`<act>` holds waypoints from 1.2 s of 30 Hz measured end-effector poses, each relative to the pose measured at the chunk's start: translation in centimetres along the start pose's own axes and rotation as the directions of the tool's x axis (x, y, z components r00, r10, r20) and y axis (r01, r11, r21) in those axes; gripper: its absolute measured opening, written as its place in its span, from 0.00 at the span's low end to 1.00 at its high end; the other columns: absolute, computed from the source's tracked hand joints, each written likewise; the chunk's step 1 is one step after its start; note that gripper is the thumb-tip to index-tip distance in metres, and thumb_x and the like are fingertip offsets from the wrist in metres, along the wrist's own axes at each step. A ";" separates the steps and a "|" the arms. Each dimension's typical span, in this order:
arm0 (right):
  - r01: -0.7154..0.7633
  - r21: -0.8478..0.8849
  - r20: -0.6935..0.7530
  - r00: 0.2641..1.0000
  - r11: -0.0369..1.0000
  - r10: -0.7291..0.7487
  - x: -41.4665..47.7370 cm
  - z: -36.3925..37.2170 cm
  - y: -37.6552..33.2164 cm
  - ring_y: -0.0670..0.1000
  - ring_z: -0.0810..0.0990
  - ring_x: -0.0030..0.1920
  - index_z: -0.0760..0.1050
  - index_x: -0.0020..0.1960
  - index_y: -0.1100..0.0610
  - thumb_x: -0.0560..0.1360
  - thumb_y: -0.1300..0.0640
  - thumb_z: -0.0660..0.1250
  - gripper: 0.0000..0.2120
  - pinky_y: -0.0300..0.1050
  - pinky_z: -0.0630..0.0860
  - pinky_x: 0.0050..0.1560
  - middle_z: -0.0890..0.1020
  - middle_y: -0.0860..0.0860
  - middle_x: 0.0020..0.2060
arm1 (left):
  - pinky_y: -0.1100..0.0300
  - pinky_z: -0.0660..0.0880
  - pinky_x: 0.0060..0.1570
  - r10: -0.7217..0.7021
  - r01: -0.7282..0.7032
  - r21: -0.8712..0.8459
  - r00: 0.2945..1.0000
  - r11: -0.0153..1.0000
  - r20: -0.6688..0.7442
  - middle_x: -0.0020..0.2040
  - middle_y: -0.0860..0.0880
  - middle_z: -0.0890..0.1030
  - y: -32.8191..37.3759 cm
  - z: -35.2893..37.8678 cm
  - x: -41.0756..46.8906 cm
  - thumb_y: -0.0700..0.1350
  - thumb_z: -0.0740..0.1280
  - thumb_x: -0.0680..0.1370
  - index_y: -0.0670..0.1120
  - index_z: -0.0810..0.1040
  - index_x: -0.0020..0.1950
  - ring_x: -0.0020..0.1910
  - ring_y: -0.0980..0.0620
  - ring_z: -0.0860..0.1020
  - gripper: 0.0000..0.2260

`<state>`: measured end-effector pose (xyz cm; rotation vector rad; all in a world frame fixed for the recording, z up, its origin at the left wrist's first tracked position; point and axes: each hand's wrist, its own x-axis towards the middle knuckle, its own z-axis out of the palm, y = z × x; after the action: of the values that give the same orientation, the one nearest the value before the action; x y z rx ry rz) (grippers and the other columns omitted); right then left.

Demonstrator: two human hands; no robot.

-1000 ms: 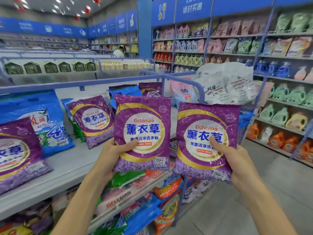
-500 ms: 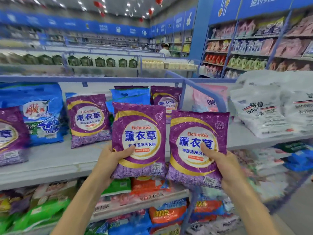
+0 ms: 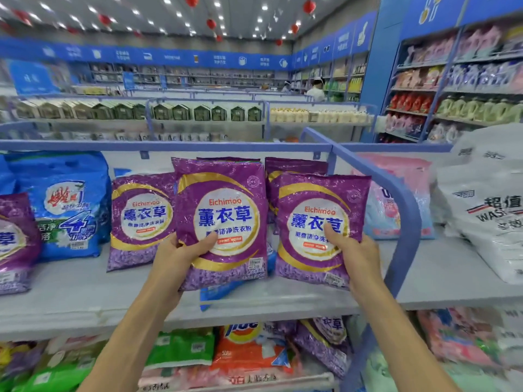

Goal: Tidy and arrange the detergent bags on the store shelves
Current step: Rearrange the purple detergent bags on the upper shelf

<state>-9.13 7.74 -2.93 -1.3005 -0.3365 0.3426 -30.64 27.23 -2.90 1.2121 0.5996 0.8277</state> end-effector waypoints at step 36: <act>0.196 -0.446 -0.098 0.959 0.873 -0.266 12.4 3.7 4.9 0.50 0.80 0.59 0.72 0.69 0.55 0.80 0.44 0.68 0.23 0.25 0.71 0.33 0.77 0.52 0.61 | 0.49 0.83 0.50 -0.105 0.107 0.040 0.993 0.993 -0.056 0.52 0.45 0.88 -2.0 7.6 4.3 0.41 0.75 0.75 0.45 0.81 0.59 0.49 0.44 0.87 0.13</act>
<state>0.16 17.42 -6.20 -1.6935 -0.4472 -0.0484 -21.72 26.14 -2.71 1.1892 0.7225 0.7631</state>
